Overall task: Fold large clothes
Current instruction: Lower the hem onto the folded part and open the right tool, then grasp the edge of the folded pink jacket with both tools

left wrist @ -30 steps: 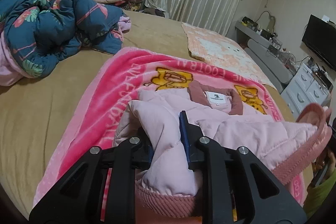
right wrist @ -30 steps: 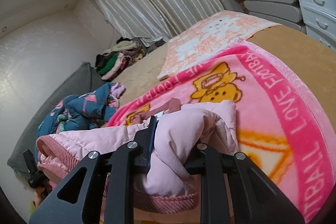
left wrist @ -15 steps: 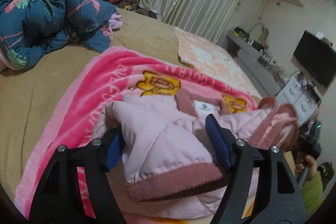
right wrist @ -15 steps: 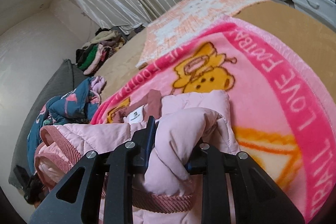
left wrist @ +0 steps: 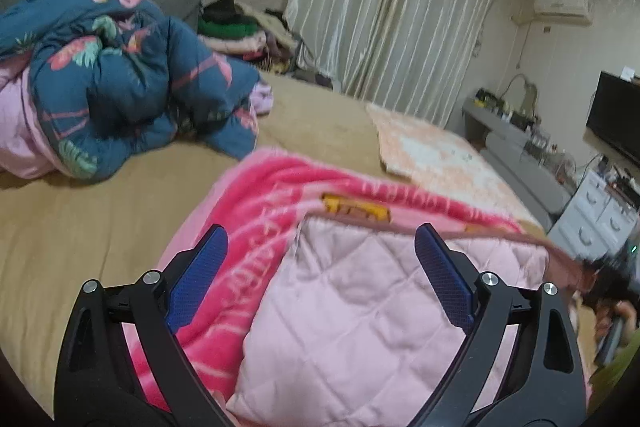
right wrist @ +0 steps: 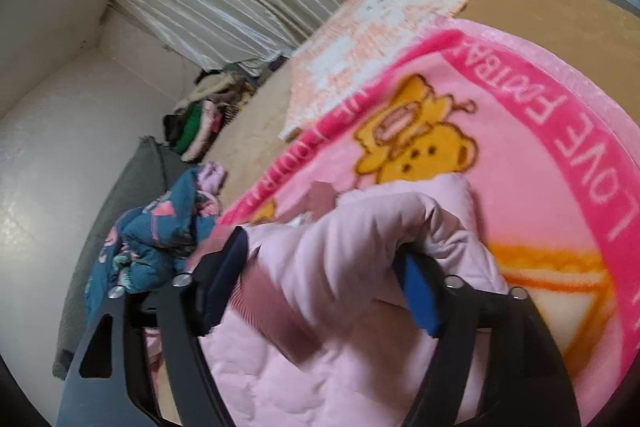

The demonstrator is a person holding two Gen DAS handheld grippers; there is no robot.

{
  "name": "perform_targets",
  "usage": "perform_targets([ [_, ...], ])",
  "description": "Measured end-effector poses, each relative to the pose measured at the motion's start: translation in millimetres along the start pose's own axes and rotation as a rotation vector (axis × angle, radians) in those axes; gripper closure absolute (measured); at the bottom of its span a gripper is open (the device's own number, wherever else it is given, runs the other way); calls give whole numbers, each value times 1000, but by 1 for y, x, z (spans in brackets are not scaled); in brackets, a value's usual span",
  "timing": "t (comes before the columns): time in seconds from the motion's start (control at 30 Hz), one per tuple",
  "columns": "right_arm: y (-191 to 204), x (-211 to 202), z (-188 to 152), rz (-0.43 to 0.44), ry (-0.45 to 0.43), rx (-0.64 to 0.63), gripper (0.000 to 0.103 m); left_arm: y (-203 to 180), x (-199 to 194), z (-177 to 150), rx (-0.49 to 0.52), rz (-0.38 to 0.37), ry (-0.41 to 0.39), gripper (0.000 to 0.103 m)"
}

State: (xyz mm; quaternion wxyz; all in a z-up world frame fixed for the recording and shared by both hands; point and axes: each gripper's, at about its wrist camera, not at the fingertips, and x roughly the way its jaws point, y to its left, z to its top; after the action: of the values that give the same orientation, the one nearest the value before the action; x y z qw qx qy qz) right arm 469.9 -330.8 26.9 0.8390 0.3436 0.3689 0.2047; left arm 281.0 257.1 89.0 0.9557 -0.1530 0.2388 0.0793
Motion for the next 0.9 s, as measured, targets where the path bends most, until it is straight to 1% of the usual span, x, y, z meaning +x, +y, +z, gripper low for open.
perform_targets([
  [0.03, 3, -3, 0, 18, -7, -7, 18, 2, 3, -3, 4, 1, 13, 11],
  [0.1, 10, -14, -2, 45, -39, -44, 12, 5, 9, -11, 28, 12, 43, 10],
  [0.2, 23, -39, -9, 75, -117, -122, 7, 8, 13, -20, 54, 19, 70, 10],
  [0.27, 28, -51, -13, 65, -155, -171, 5, 7, 15, -26, 68, 25, 85, 9],
  [0.37, 31, -60, -23, -17, -191, -241, 4, 11, 20, -34, 86, 42, 112, 9],
  [0.43, 27, -59, -28, -86, -193, -279, 4, 15, 22, -39, 88, 63, 126, 9],
  [0.5, 21, -56, -35, -184, -184, -328, 4, 20, 24, -44, 80, 65, 143, 9],
  [0.53, 18, -55, -40, -221, -177, -348, 4, 22, 25, -45, 76, 59, 151, 9],
  [0.63, 12, -43, -58, -328, -114, -449, 4, 27, 30, -52, 56, 6, 174, 9],
  [0.7, 9, -30, -72, -406, -63, -537, 4, 31, 37, -58, 40, 6, 206, 9],
  [0.8, 3, -17, -84, -451, -30, -603, 4, 37, 48, -68, 31, 26, 254, 9],
  [0.9, -7, -4, -82, -433, -12, -596, 4, 38, 59, -78, 37, 18, 295, 9],
])
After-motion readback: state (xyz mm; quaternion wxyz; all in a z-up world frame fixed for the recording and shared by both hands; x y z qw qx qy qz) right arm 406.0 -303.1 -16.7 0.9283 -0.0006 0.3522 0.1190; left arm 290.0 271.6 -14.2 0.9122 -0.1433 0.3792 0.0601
